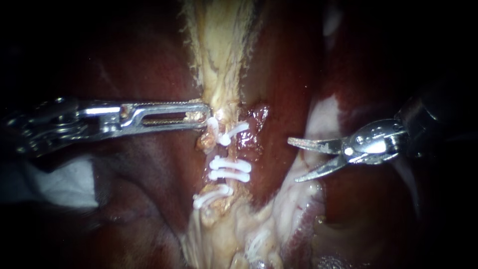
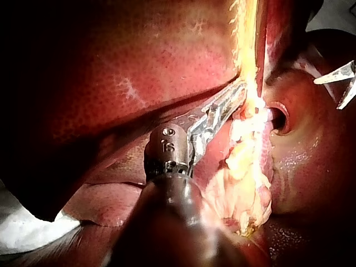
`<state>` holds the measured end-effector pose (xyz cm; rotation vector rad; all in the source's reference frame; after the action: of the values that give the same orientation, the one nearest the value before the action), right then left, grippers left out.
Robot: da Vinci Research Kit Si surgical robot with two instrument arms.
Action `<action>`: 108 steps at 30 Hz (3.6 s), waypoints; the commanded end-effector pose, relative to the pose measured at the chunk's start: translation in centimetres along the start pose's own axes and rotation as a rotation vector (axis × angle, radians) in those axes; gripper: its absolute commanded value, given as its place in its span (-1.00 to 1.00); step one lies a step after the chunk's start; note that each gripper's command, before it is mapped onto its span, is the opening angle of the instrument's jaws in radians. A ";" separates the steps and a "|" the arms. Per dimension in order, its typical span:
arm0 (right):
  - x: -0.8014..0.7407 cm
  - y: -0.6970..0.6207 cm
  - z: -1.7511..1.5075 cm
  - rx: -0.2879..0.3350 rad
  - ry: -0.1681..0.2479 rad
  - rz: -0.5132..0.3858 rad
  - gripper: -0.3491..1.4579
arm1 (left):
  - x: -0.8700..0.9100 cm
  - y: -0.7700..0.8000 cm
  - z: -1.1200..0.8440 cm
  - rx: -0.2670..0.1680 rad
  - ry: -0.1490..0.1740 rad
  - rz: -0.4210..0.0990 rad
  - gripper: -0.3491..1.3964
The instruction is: Go to the cutting position right tube
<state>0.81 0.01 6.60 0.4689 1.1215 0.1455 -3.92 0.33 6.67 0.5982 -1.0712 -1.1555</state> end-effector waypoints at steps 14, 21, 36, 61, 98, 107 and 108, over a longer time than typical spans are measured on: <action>-0.13 -0.06 0.27 0.043 -0.003 0.029 0.81 | -0.18 -0.01 -0.37 -0.001 -0.011 -0.011 -1.00; -0.32 0.01 0.59 0.084 -0.011 0.115 0.81 | -0.25 -0.15 -0.66 0.003 -0.026 -0.019 -1.00; -0.27 0.54 1.26 0.147 -0.017 0.220 0.78 | -0.22 -0.24 -0.89 0.011 -0.027 -0.020 -1.00; -0.22 0.58 1.83 0.222 -0.009 0.250 0.70 | -0.22 -0.29 -0.89 0.009 -0.028 -0.021 -1.00; 0.11 0.43 2.25 0.310 0.090 0.243 0.53 | -0.20 -0.10 -0.74 0.003 -0.032 -0.017 -1.00; 0.12 0.45 2.29 0.309 0.092 0.274 0.50 | -0.20 -0.12 -0.72 0.002 -0.033 -0.017 -1.00; 0.11 0.46 2.29 0.309 0.091 0.280 0.48 | -0.20 -0.12 -0.72 0.002 -0.033 -0.017 -1.00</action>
<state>2.96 -0.20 7.51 0.9038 1.1719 0.2419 -3.32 0.38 6.21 0.5929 -1.0977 -1.1825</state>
